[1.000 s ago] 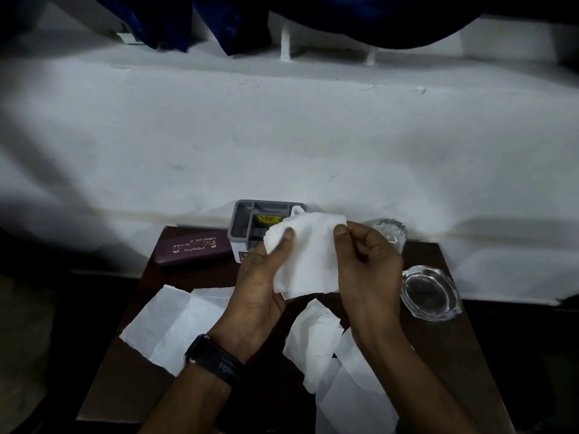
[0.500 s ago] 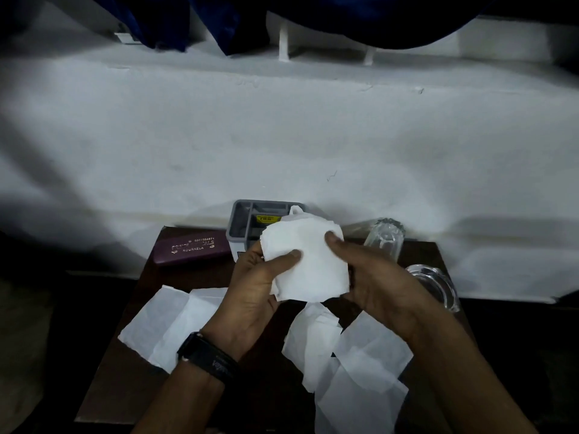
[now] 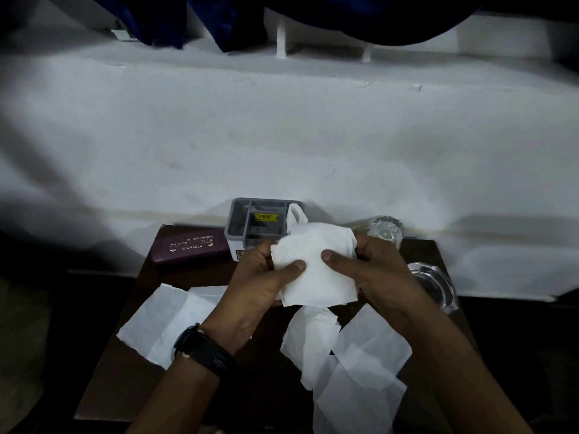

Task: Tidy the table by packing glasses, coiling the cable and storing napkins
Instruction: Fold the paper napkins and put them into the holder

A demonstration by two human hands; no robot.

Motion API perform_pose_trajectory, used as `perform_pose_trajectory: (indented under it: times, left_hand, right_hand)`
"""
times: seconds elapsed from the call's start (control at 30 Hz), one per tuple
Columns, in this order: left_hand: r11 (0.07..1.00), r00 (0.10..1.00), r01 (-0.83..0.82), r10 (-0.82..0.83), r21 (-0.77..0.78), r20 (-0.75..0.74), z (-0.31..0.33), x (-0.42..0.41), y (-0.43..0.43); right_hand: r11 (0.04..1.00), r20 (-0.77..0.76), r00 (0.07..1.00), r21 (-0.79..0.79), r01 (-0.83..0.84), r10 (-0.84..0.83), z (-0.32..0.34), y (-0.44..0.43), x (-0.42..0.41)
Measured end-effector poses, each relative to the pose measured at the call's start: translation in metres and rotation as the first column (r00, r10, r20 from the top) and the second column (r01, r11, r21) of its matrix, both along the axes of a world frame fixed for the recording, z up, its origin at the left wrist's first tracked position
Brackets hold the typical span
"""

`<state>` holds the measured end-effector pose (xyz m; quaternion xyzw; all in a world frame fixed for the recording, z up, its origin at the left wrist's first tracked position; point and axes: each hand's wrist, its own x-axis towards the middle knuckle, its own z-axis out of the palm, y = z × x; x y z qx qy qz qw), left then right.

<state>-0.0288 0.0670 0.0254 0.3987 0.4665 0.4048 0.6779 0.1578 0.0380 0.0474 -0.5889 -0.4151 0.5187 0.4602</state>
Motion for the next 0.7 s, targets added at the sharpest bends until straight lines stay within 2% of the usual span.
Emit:
perform_pose_trajectory:
  times: [0.1,0.23,0.33,0.43,0.53,0.6,0.7]
  left_hand:
    - [1.000,0.999,-0.020,0.020,0.013,0.031,0.001,-0.003,0.002]
    - [1.000,0.994,0.009,-0.009,0.004,0.105,0.006,-0.005,0.003]
    - [0.986,0.974,-0.049,0.081,-0.157,0.209,0.011,-0.003,0.004]
    - [0.954,0.949,-0.025,0.116,-0.298,0.291,0.015,-0.004,0.004]
    - [0.950,0.974,0.020,0.052,-0.312,0.219,0.015,-0.004,0.004]
    - [0.962,0.983,0.044,0.006,-0.271,0.182,0.016,-0.003,0.000]
    - [0.979,0.985,0.011,0.024,-0.202,0.169,0.012,-0.003,-0.003]
  right_hand:
    - [0.995,-0.063,0.996,-0.075,-0.067,0.063,0.002,-0.001,0.003]
    - [0.999,0.030,1.000,-0.051,-0.005,0.006,0.002,-0.001,0.006]
    - [0.998,0.138,0.990,0.061,0.012,-0.021,0.001,-0.001,0.005]
    - [0.989,0.215,0.975,0.145,0.018,-0.049,0.000,0.001,0.002]
    - [0.982,0.237,0.971,0.188,-0.023,-0.022,0.000,0.002,0.000]
    - [0.976,0.235,0.972,0.213,-0.047,-0.004,0.001,0.002,-0.001]
    - [0.970,0.235,0.972,0.235,-0.063,0.006,0.002,0.000,-0.002]
